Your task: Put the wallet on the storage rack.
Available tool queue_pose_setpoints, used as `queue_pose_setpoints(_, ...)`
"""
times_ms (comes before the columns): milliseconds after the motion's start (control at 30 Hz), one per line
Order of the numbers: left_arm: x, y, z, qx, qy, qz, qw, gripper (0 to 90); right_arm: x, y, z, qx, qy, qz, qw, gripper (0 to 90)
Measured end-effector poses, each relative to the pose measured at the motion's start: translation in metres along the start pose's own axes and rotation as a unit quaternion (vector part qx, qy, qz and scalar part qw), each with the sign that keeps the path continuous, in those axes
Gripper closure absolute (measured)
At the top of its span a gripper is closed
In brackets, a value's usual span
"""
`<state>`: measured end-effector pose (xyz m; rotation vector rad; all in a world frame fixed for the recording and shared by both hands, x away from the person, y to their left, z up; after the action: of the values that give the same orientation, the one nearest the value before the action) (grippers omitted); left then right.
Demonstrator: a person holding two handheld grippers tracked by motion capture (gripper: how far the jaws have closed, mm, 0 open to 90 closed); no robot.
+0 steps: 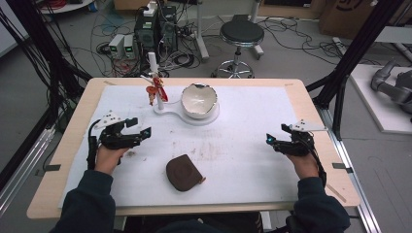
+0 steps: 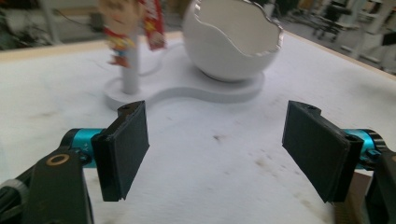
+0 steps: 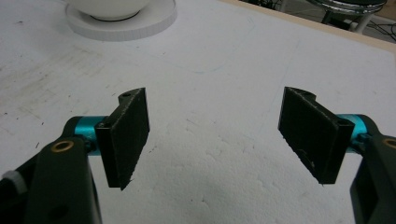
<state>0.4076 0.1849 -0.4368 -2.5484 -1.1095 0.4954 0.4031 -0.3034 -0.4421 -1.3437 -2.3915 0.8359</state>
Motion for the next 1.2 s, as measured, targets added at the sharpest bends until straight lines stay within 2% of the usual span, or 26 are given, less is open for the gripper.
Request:
queue_pose_setpoints(67,-0.009,0.007,0.003,0.013,-0.006,0.022,0.9996,22.6,0.0,0.0,0.0,-0.001,-0.001,0.0,1.0,25.1)
queue_pose_setpoints(167,-0.027,0.02,0.01,0.045,0.006,0.053,0.9975,22.6,0.001,0.0,0.0,0.0,-0.004,-0.002,1.0,25.1)
queue_pose_setpoints(200,-0.04,0.027,0.012,0.059,0.013,0.075,0.9954,22.6,0.003,0.0,-0.001,-0.002,-0.009,-0.004,1.0,25.1)
queue_pose_setpoints(233,-0.04,0.027,0.012,0.059,0.013,0.075,0.9954,22.6,0.003,0.0,-0.001,-0.002,-0.009,-0.004,1.0,25.1)
queue_pose_setpoints(300,-0.051,0.032,0.015,0.071,0.017,0.092,0.9931,22.6,0.005,0.0,-0.001,-0.004,-0.013,-0.007,0.9999,25.1)
queue_pose_setpoints(333,-0.06,0.038,0.019,0.083,0.018,0.111,0.9902,23.1,0.007,0.0,-0.001,-0.001,-0.013,-0.01,0.9999,25.0)
queue_pose_setpoints(367,-0.06,0.038,0.019,0.083,0.018,0.111,0.9902,23.6,0.008,0.0,-0.001,-0.001,-0.015,-0.011,0.9998,25.1)
queue_pose_setpoints(400,-0.065,0.041,0.02,0.09,0.016,0.118,0.9888,23.9,0.008,0.0,-0.001,-0.001,-0.016,-0.012,0.9998,25.1)
queue_pose_setpoints(433,-0.072,0.045,0.025,0.106,0.021,0.135,0.9849,24.8,0.008,0.0,-0.002,-0.002,-0.016,-0.013,0.9998,25.1)
queue_pose_setpoints(467,-0.072,0.045,0.025,0.106,0.021,0.135,0.9849,26.2,0.009,0.0,-0.002,-0.004,-0.014,-0.014,0.9998,25.1)
queue_pose_setpoints(500,-0.077,0.047,0.028,0.116,0.024,0.146,0.9821,27.8,0.009,0.0,-0.002,-0.004,-0.015,-0.014,0.9998,25.1)
queue_pose_setpoints(567,-0.084,0.051,0.035,0.138,0.03,0.172,0.975,29.9,0.009,0.0,-0.002,-0.004,-0.015,-0.013,0.9998,25.1)
queue_pose_setpoints(633,-0.092,0.057,0.043,0.166,0.037,0.195,0.966,36.8,0.009,0.002,-0.002,-0.001,-0.016,-0.012,0.9998,25.1)
queue_pose_setpoints(667,-0.092,0.057,0.043,0.166,0.037,0.195,0.966,36.8,0.009,0.002,-0.002,-0.001,-0.016,-0.012,0.9998,25.1)
queue_pose_setpoints(700,-0.095,0.058,0.045,0.175,0.037,0.2,0.9634,36.8,0.009,0.002,-0.002,0.0,-0.016,-0.013,0.9998,25.1)
queue_pose_setpoints(800,-0.097,0.06,0.048,0.186,0.022,0.212,0.9591,37.0,0.01,0.002,-0.002,0.001,-0.018,-0.015,0.9997,25.1)
queue_pose_setpoints(833,-0.097,0.059,0.048,0.188,0.017,0.223,0.9564,39.3,0.01,0.002,-0.002,0.0,-0.018,-0.015,0.9997,25.1)
queue_pose_setpoints(867,-0.097,0.059,0.049,0.191,0.011,0.232,0.9536,45.3,0.009,0.003,-0.002,0.0,-0.017,-0.015,0.9997,25.1)
queue_pose_setpoints(900,-0.097,0.059,0.049,0.193,0.004,0.236,0.9523,47.0,0.009,0.003,-0.002,0.0,-0.018,-0.016,0.9997,25.1)
queue_pose_setpoints(967,-0.098,0.059,0.048,0.194,0.002,0.235,0.9525,51.5,0.011,0.004,-0.002,0.001,-0.019,-0.017,0.9997,25.1)
queue_pose_setpoints(1000,-0.098,0.059,0.048,0.193,0.006,0.23,0.9539,54.1,0.011,0.004,-0.003,0.002,-0.02,-0.017,0.9996,25.1)
queue_pose_setpoints(1033,-0.098,0.059,0.047,0.19,0.011,0.225,0.9557,58.0,0.012,0.004,-0.003,0.002,-0.024,-0.019,0.9995,25.1)
queue_pose_setpoints(1067,-0.098,0.059,0.045,0.184,0.015,0.217,0.9586,58.0,0.012,0.004,-0.003,0.002,-0.024,-0.019,0.9995,25.1)
queue_pose_setpoints(1133,-0.095,0.062,0.041,0.173,0.016,0.199,0.9643,63.6,0.014,0.005,-0.004,0.0,-0.023,-0.021,0.9995,25.1)
queue_pose_setpoints(1167,-0.094,0.063,0.039,0.166,0.015,0.194,0.9669,70.1,0.015,0.005,-0.005,0.001,-0.024,-0.022,0.9995,25.1)
queue_pose_setpoints(1200,-0.093,0.064,0.038,0.162,0.014,0.191,0.968,70.1,0.015,0.005,-0.005,0.001,-0.024,-0.022,0.9995,25.1)
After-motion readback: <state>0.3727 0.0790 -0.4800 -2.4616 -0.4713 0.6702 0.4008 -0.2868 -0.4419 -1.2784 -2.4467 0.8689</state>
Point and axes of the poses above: each handheld gripper's, and its own axes: y roughly forward along the jaws, z roughly out of its underside, x roughly to its left, the point moved 7 cm from there along y, roughly forward along the jaws, and after that the axes turned 6 degrees about x, right-handed, at the moved point
